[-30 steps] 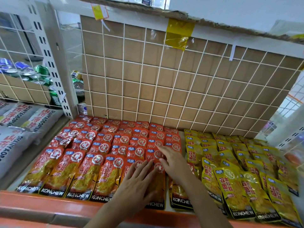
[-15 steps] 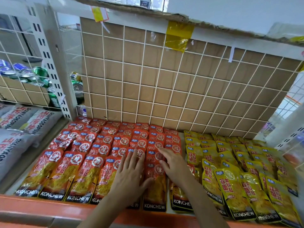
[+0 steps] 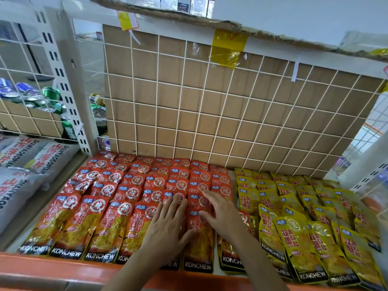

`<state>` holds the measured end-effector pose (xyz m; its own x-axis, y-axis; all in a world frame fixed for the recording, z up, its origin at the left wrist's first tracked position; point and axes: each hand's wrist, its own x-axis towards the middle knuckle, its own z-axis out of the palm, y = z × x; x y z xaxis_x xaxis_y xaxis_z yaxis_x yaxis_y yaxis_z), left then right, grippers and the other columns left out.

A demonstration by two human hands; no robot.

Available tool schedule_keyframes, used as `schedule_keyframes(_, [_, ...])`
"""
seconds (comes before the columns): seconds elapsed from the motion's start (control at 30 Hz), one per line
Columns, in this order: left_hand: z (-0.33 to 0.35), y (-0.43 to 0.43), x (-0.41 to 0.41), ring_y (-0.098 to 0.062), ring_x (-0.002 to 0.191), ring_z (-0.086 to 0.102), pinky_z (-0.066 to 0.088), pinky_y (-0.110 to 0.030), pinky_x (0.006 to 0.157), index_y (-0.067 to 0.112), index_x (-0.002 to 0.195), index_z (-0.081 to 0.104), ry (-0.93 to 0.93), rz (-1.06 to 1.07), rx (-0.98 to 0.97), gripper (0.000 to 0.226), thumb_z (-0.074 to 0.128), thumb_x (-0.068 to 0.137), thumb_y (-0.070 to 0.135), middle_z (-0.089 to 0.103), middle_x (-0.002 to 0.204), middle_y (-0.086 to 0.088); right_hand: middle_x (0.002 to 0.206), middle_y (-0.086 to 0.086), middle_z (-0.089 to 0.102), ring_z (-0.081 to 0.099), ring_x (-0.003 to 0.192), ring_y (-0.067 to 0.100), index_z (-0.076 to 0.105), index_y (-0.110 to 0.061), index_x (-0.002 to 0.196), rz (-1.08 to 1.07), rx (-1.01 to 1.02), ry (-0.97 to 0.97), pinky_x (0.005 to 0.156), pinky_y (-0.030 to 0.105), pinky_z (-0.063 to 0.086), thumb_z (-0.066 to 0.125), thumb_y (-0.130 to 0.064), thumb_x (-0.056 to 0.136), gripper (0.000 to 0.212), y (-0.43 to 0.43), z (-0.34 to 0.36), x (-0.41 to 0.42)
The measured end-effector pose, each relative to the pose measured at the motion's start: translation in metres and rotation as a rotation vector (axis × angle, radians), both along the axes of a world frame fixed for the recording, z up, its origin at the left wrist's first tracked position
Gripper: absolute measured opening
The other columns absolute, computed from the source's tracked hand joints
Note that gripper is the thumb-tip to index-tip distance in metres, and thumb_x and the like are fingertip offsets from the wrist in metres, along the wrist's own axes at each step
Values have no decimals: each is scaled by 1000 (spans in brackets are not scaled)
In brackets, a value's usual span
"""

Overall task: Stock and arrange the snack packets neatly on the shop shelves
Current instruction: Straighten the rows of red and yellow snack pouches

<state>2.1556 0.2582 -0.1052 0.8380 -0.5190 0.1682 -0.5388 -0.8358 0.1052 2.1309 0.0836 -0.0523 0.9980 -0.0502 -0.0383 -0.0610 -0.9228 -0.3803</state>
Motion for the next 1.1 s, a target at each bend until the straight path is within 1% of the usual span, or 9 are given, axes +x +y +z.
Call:
schedule_keyframes(0.2, [3,5,7,-25,123,52,7,-33,110,10,127,57,12,120,-88,68,14,98,53,57,130,-12,152,-12,23,21,139,10,19,-30,147,1,4,10,113,28,16,43,-51,93,63,0,0,-1])
schedule_keyframes(0.27, [1,7,9,-26,122,53,7,-35,110,11,125,59,22,128,-70,68,13,98,54,57,130,-13,152,-11,22,20,139,10,19,-29,147,8,8,28,113,29,15,40,-61,87,71,1,0,-1])
schedule_keyframes(0.33, [-1,7,10,-26,122,53,8,-37,109,12,127,58,30,114,-53,69,12,98,55,57,130,-12,153,-10,21,19,140,10,18,-29,147,11,-3,49,114,30,13,27,-76,73,87,3,-1,-1])
schedule_keyframes(0.37, [-1,6,10,-26,122,53,9,-37,109,13,127,57,31,109,-50,69,11,98,56,57,130,-12,153,-10,20,19,140,10,18,-29,147,8,-9,53,114,30,13,23,-78,69,92,3,-1,0])
schedule_keyframes(0.5, [-1,6,10,-25,122,53,9,-38,108,14,128,56,29,104,-57,69,11,97,56,57,131,-10,154,-9,19,18,140,11,17,-30,147,3,-8,50,114,31,13,43,-63,85,75,2,-1,0])
schedule_keyframes(0.67, [-1,5,7,-24,130,41,8,-37,110,19,137,42,-35,64,-99,59,12,98,52,50,138,-7,153,-9,21,19,140,11,17,-29,147,5,-4,31,115,31,14,44,-61,86,74,3,-3,1])
schedule_keyframes(0.8, [-4,6,4,-24,129,46,12,-40,108,20,136,48,-34,2,-87,58,10,101,46,51,138,-5,153,-9,22,21,139,12,18,-30,147,-4,4,34,115,31,16,41,-66,82,78,4,-3,1])
schedule_keyframes(0.93, [-2,4,2,-24,125,51,11,-40,108,17,132,54,14,42,-86,61,9,101,43,55,134,-6,153,-10,20,19,140,11,17,-29,147,0,-12,23,114,30,15,44,-59,88,72,4,-3,0])
schedule_keyframes(1.1, [0,5,1,-24,125,50,9,-39,110,17,133,52,43,34,-59,62,11,99,48,54,135,-6,153,-9,20,19,140,11,18,-29,147,-3,-12,9,114,30,15,45,-58,88,71,6,-3,-1])
